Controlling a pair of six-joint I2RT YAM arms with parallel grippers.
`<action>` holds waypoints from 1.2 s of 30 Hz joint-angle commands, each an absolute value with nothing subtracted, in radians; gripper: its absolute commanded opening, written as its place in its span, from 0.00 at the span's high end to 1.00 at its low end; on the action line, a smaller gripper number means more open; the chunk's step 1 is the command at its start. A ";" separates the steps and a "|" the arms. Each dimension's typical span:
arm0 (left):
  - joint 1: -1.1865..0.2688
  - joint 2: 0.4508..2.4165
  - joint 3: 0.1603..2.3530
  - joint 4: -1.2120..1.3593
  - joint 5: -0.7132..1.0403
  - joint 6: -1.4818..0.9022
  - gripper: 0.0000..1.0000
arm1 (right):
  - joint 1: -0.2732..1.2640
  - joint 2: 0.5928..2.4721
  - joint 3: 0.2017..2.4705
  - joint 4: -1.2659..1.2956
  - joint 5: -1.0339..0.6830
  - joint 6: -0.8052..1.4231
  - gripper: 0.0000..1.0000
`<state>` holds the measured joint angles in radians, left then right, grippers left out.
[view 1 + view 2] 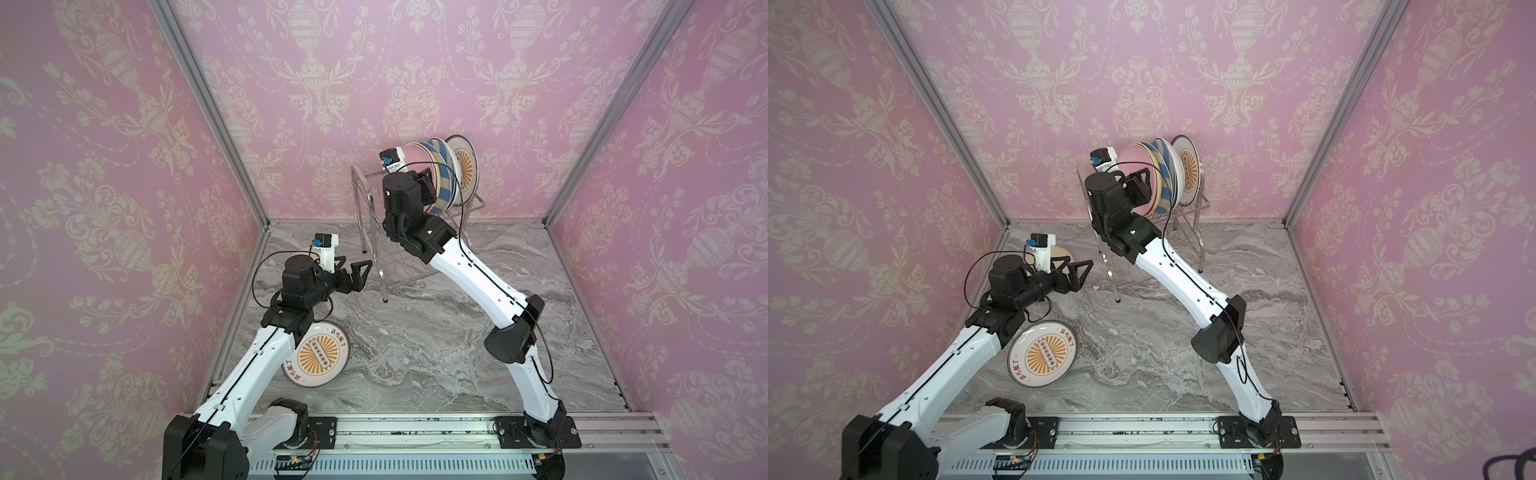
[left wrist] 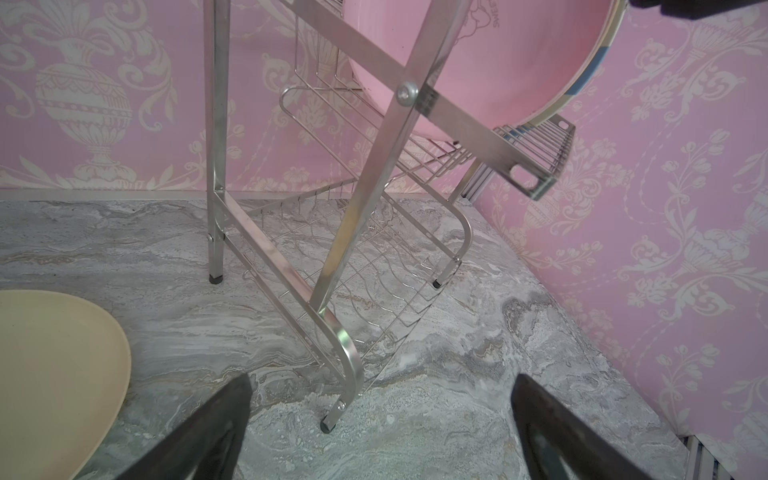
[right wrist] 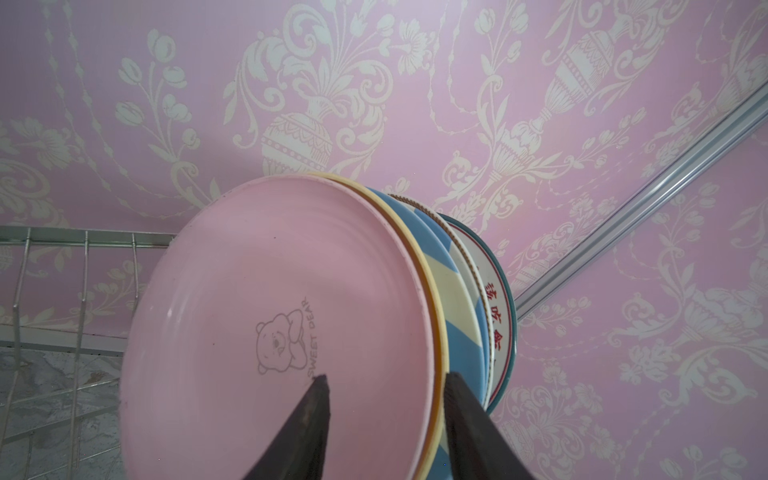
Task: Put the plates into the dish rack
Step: 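Hold the pink bear plate against the yellow plate at the rack front, then lower the pink bear plate into the rack slot beside the yellow plate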
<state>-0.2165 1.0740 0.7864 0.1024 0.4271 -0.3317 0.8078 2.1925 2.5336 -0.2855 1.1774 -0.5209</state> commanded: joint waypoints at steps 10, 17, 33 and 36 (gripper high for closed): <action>-0.208 1.052 0.820 0.064 0.385 -0.318 0.01 | 0.819 2.083 2.528 -0.352 1.131 -0.474 0.45; -0.207 1.043 0.825 0.048 0.366 -0.312 0.01 | 0.830 1.985 2.514 -0.469 1.044 -0.352 0.38; -0.206 1.058 0.857 0.010 0.351 -0.291 0.01 | 0.655 1.814 2.230 -0.825 0.488 0.309 0.46; -0.206 1.049 0.848 0.010 0.344 -0.287 0.01 | 0.648 1.861 2.290 -0.874 0.425 0.330 0.46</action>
